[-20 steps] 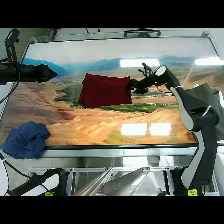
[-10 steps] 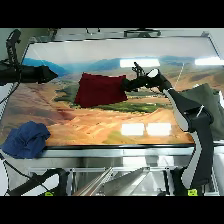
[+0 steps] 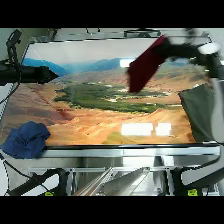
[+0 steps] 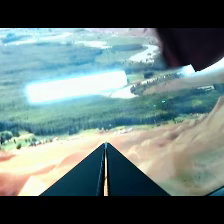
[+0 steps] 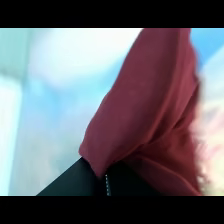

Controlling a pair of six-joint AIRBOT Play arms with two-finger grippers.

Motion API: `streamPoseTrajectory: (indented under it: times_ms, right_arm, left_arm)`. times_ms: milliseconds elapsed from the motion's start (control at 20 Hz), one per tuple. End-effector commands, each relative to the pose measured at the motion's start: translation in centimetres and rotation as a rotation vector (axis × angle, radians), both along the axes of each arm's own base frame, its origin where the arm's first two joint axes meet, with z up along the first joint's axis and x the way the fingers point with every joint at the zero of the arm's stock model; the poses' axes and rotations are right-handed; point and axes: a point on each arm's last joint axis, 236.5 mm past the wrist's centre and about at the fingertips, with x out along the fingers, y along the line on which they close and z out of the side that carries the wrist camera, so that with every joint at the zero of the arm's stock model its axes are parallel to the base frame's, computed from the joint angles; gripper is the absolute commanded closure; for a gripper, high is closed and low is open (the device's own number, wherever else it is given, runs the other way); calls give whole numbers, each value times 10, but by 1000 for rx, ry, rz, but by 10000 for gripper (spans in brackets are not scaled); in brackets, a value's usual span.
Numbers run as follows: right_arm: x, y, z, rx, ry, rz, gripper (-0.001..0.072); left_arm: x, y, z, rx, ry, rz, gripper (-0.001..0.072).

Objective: Fold the shirts.

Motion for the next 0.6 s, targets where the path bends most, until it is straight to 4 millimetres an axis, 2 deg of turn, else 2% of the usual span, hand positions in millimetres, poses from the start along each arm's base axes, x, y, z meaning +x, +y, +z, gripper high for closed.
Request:
streamPoseTrajectory:
  times_ms: [0, 100, 150, 300, 400, 550]
  right_arm:
    - [-43, -120, 63, 51, 39, -269, 698]
    - [-98, -196, 65, -18, 165, -451, 698]
    - [-132, -227, 56, -85, 254, -528, 697]
    - [-266, -303, 3, -275, 662, -808, 698]
    - [-332, -322, -23, -313, 810, -932, 698]
    - [-389, -311, -74, -230, 926, -1000, 697]
  left_arm:
    - [0, 0, 0, 0, 1, 1, 689]
    - [-4, -1, -2, 1, 17, -9, 689]
    - [-7, -1, -3, 1, 27, -16, 689]
    - [-13, -3, -6, 3, 52, -32, 689]
    - [-13, -3, -6, 3, 53, -32, 689]
    - [-16, -4, -8, 3, 66, -42, 689]
